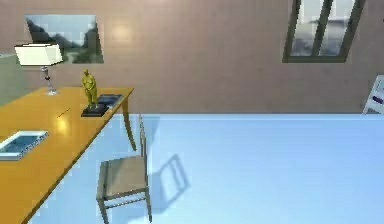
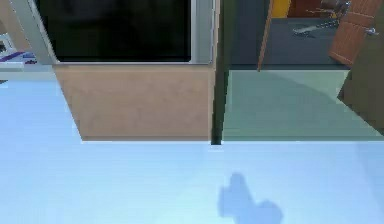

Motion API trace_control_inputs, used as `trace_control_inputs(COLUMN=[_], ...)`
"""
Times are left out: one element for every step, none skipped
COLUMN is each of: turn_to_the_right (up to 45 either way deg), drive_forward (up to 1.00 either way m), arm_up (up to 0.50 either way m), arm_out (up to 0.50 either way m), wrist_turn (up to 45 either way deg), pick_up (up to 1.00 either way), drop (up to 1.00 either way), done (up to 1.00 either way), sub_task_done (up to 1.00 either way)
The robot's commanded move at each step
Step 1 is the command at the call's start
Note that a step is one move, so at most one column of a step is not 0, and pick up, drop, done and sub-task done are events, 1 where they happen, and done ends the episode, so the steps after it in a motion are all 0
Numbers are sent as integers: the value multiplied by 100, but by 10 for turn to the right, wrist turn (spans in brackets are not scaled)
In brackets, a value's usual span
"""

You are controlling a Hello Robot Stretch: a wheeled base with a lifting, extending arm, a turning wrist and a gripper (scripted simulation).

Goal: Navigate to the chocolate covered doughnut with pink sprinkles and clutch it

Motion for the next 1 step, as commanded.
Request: trace_control_inputs(turn_to_the_right=[450], drive_forward=[0], arm_up=[0], arm_out=[0], wrist_turn=[0], pick_up=[0], drop=[0], done=[0], sub_task_done=[0])
